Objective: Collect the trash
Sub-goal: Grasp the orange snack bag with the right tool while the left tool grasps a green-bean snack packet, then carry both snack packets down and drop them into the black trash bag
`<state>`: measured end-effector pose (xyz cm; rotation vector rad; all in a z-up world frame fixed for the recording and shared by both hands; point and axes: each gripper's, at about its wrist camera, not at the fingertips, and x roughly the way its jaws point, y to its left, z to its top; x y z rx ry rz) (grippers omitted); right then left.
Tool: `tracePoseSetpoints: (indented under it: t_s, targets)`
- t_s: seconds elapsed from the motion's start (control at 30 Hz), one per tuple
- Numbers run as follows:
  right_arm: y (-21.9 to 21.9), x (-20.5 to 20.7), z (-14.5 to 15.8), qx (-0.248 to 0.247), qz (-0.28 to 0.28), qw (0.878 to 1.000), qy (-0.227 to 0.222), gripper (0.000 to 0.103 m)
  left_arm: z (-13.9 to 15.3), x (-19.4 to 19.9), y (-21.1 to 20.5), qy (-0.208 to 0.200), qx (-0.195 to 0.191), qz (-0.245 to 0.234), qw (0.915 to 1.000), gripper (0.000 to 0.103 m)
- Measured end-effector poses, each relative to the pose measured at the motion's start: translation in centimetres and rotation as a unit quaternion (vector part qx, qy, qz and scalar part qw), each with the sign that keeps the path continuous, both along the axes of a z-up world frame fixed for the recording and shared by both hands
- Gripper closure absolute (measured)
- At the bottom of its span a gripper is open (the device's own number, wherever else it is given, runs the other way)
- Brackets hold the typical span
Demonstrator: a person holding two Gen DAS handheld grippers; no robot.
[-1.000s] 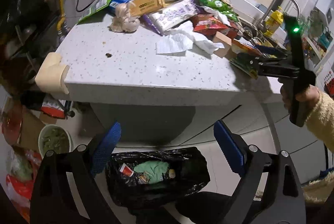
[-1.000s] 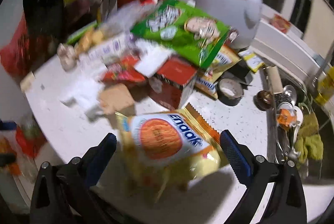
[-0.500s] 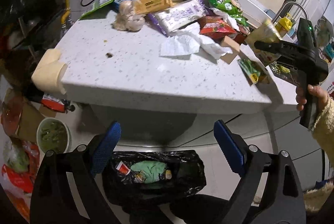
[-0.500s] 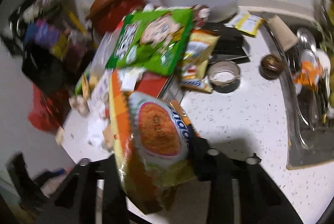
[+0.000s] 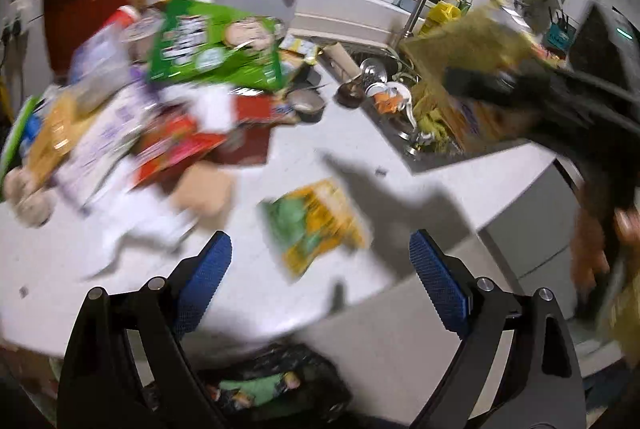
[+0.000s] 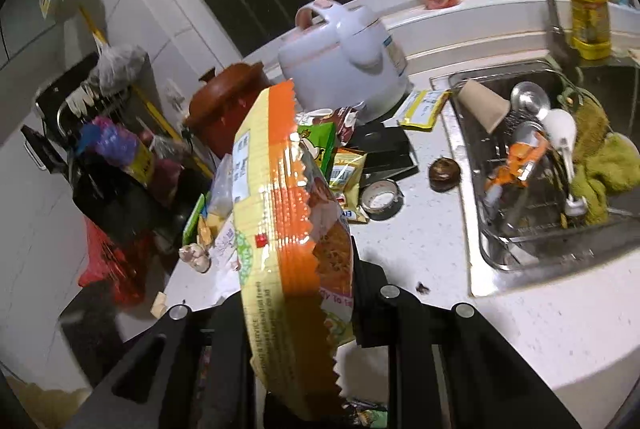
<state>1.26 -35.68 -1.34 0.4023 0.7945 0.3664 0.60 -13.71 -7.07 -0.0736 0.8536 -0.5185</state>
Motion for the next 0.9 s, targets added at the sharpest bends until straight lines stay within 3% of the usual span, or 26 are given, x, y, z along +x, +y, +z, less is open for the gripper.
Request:
tracePoseSetpoints:
  t_s: [0.23,0.33,0.37,0.4,0.43,0.5,0.6,0.9]
  targets:
    - [-2.0,-1.7,-1.0,0.016,-0.013,1.000,0.009,0.081,-3.8,4.1,-3.9,0.067,0.051,0.077,0.9935,0.015]
    - [-2.6,-1.8,-1.7,0.014,-0.007,1.000,0.014,0.081,-4.0,4.7,-4.5,0.057,0.074,0.089,0.9917,0.015]
    - [-2.7,-1.8,-1.8,0.016,-0.006,1.000,0.016,0.081,-4.0,4.8,-4.8,0.052,0.081,0.090,0.9913,0.020]
    - [-2.9,-1.7,-1.9,0.018,-0.006,1.000,0.017,0.081,-4.0,4.7,-4.9,0.043,0.088,0.090,0.9911,0.037]
    - [-3.2,-1.6,-2.1,0.022,-0.006,1.000,0.018,0.081,-3.9,4.5,-5.1,0.037,0.092,0.086,0.9913,0.042]
    - [-3.4,-1.5,-2.1,0.026,-0.005,0.999,0.018,0.081,-3.6,4.2,-5.0,0.033,0.082,0.077,0.9931,0.054]
    - [-3.3,-1.1,-2.3,0.028,0.000,0.999,0.019,0.081,-3.4,4.1,-4.2,0.048,0.053,0.070,0.9950,0.059]
    - [-0.9,-1.4,-1.8,0.035,0.031,0.999,0.020,0.081,-1.4,1.5,0.3,0.052,-0.011,0.066,0.9964,0.060]
